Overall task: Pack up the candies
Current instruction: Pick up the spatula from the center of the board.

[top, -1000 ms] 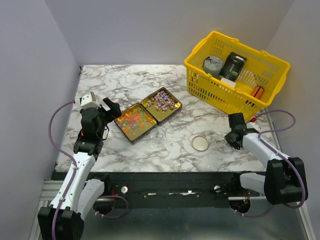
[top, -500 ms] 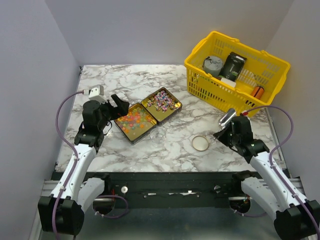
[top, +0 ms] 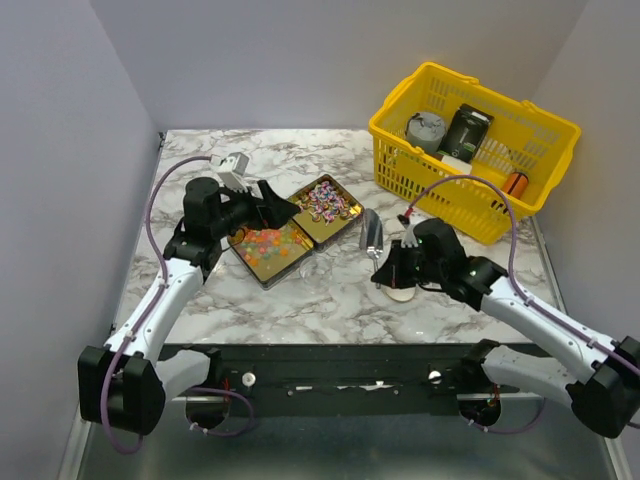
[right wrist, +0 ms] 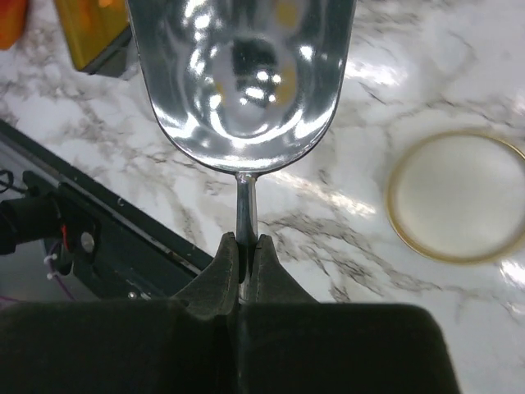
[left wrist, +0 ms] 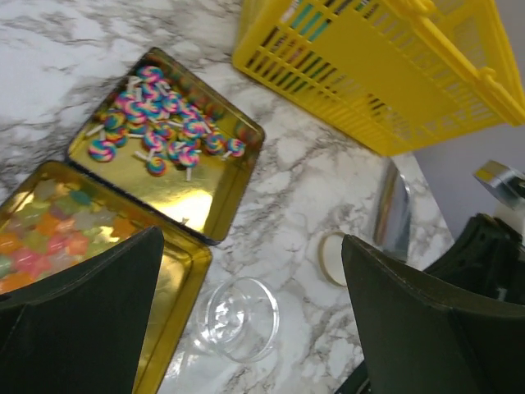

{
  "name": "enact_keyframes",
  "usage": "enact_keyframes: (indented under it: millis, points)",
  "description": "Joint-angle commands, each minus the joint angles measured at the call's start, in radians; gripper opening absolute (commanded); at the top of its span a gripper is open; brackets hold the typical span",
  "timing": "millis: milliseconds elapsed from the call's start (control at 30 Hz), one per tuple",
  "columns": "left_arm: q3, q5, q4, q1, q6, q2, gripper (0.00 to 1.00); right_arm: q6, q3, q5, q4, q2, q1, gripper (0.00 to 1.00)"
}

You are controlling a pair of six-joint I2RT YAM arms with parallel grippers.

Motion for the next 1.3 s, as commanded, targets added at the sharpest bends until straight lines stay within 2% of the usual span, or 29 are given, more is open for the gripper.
enact_keyframes:
  millis: [0, 133, 400, 500, 633, 700, 833, 900, 933, 1000, 1033, 1067, 1267]
  points:
    - [0.076, 0.18, 0.037, -0.084, 0.014, 0.042, 0.99, -0.179, 0.145, -0.077, 0.024, 0.127, 0.089, 0.01]
    - [0.111, 0.243, 0.054, -0.135, 0.013, 0.09, 0.99, -0.291, 0.285, -0.086, -0.033, 0.226, 0.163, 0.0]
    - [0.168, 0.324, 0.014, -0.153, 0.028, 0.153, 0.99, -0.411, 0.392, -0.048, -0.123, 0.278, 0.232, 0.0]
    - [0.17, 0.353, 0.013, -0.159, 0.03, 0.17, 0.94, -0.423, 0.414, 0.012, -0.154, 0.278, 0.239, 0.0]
    - [0.173, 0.372, -0.027, -0.162, 0.047, 0.196, 0.71, -0.429, 0.42, 0.049, -0.159, 0.258, 0.238, 0.01]
    - [0.174, 0.381, -0.047, -0.162, 0.051, 0.205, 0.65, -0.432, 0.421, 0.057, -0.168, 0.25, 0.239, 0.01]
    - [0.194, 0.37, -0.091, -0.162, 0.083, 0.226, 0.43, -0.468, 0.421, 0.054, -0.174, 0.232, 0.239, 0.01]
    - [0.213, 0.373, -0.114, -0.164, 0.087, 0.248, 0.36, -0.483, 0.421, 0.049, -0.179, 0.223, 0.239, 0.01]
    - [0.22, 0.382, -0.121, -0.165, 0.085, 0.255, 0.26, -0.5, 0.423, 0.048, -0.18, 0.214, 0.241, 0.01]
    - [0.24, 0.398, -0.142, -0.168, 0.076, 0.272, 0.17, -0.512, 0.429, 0.049, -0.179, 0.206, 0.242, 0.01]
    - [0.246, 0.401, -0.147, -0.173, 0.068, 0.289, 0.05, -0.524, 0.434, 0.046, -0.18, 0.198, 0.241, 0.01]
    - [0.252, 0.408, -0.145, -0.176, 0.041, 0.295, 0.0, -0.529, 0.446, 0.04, -0.179, 0.197, 0.242, 0.01]
    - [0.28, 0.435, -0.163, -0.182, -0.083, 0.326, 0.0, -0.534, 0.466, -0.006, -0.165, 0.158, 0.242, 0.01]
